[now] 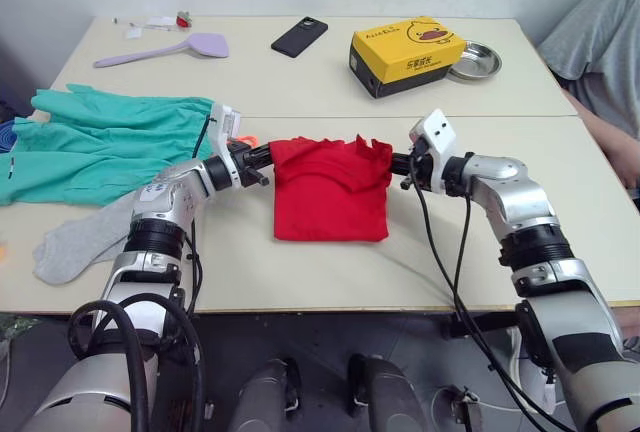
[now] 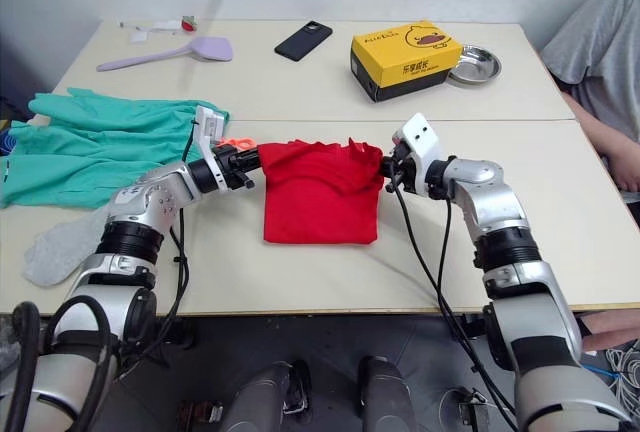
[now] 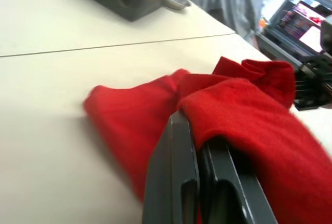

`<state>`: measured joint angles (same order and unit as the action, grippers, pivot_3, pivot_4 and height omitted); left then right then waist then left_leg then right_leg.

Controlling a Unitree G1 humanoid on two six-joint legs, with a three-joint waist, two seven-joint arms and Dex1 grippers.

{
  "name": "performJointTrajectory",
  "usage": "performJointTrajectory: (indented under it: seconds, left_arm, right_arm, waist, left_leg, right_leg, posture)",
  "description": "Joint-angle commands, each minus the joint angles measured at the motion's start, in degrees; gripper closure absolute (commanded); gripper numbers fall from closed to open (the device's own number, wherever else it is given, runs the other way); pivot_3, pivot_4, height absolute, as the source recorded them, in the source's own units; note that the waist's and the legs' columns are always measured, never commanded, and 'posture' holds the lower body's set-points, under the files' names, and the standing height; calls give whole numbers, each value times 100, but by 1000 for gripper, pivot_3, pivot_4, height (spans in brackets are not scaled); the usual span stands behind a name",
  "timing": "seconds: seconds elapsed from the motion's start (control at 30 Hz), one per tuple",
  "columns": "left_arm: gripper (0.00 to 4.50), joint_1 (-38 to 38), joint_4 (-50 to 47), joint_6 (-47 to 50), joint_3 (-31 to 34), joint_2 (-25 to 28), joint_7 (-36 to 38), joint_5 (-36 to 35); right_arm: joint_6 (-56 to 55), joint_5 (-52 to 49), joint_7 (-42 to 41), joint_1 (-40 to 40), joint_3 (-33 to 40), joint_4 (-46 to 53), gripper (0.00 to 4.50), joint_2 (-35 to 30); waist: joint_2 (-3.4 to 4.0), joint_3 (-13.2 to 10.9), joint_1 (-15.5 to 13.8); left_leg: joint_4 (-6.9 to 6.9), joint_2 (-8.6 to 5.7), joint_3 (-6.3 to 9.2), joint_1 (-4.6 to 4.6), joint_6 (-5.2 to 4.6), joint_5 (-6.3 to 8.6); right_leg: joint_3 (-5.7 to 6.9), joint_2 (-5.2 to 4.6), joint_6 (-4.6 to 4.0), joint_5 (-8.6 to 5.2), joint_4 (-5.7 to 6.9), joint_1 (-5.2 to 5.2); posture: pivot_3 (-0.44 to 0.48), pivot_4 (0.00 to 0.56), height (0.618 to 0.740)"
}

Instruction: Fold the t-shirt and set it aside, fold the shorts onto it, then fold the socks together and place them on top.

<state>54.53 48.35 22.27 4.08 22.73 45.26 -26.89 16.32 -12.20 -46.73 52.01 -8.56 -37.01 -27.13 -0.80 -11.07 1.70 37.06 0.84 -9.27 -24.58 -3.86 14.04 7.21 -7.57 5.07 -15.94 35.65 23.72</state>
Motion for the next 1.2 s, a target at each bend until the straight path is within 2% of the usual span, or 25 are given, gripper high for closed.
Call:
performJointTrajectory:
  seconds: [0.03,0.13,0.23,0.4,0.5,0.57,0.6,0.73,0.83,0.93,1.07,1.2]
  left_arm:
    - [4448,292,392,-509,333,-33,-320,186]
    - [4448,393,651,-546,591,-150,-408,93]
    - [3845,470,781,-527,784,-225,-555,104]
    - [2135,325,635,-742,799,-113,-727,395]
    - [1105,-93,189,-1362,519,139,-577,865]
    - [461,-412,-253,-1519,496,270,-431,937]
    - [115,-559,-499,-1471,508,331,-411,939]
    - [39,-1230,-1660,-1888,467,594,-26,981]
    - [39,-1832,-2393,-2581,239,882,778,1059]
    - [39,-2421,-2894,-3221,-61,1195,1715,1082]
    - [39,-2658,-3168,-3438,-517,1308,2023,1412]
    - [39,-2499,-2958,-3571,-812,1015,1494,1946]
  right_arm:
    - [-95,102,253,238,264,-164,4500,136]
    - [22,56,470,361,451,-385,4500,302]
    - [179,136,671,428,539,-488,3800,351]
    - [458,176,978,386,779,-272,1981,230]
    - [503,230,934,174,860,14,890,-50]
    - [446,164,751,-57,935,290,175,-221]
    - [498,93,681,-175,988,451,0,-292]
    - [591,-270,213,-774,1143,1440,0,-448]
    - [268,-548,-719,-1470,906,2617,0,-630]
    - [-718,-217,-1604,-2144,278,3466,0,-919]
    - [-1045,182,-1443,-2325,-128,3496,0,-717]
    - [-1662,967,-1067,-2256,-552,3013,0,-551]
  waist:
    - [0,0,8]
    - [0,0,11]
    - [0,0,13]
    - [0,0,9]
    - [0,0,14]
    - [1,0,15]
    - [0,0,14]
    - [0,0,23]
    - [1,0,29]
    - [2,1,13]
    - [1,0,-1]
    - [1,1,-31]
  left_leg:
    - [0,0,-1,0,0,0]
    - [0,0,-3,1,0,0]
    - [1,0,-4,0,0,0]
    - [0,0,-4,0,1,1]
    - [-3,0,-7,0,5,3]
    - [-11,0,-10,1,9,5]
    - [-12,0,-13,2,12,7]
    - [-15,1,-20,2,19,11]
    - [-19,4,-25,4,38,23]
    - [-22,6,-35,12,43,29]
    - [-15,6,-51,33,41,48]
    - [-13,4,-44,32,42,50]
  right_leg:
    - [0,0,0,0,0,0]
    - [1,1,0,0,1,0]
    - [1,0,0,0,2,1]
    - [-2,-1,0,0,3,1]
    - [-4,0,0,0,4,5]
    - [-17,0,0,0,3,10]
    - [-20,1,0,0,3,13]
    - [-32,0,0,0,-1,15]
    - [-35,3,0,0,-1,16]
    - [-39,4,0,0,-3,16]
    - [-41,-4,0,0,-15,9]
    - [-56,-21,0,1,-16,12]
  posture:
    - [0,150,740]
    - [0,150,740]
    - [0,150,740]
    - [0,150,740]
    - [0,150,740]
    - [0,150,740]
    - [0,150,740]
    - [0,150,740]
    - [0,150,740]
    - [0,150,740]
    - [0,150,740]
    - [0,150,740]
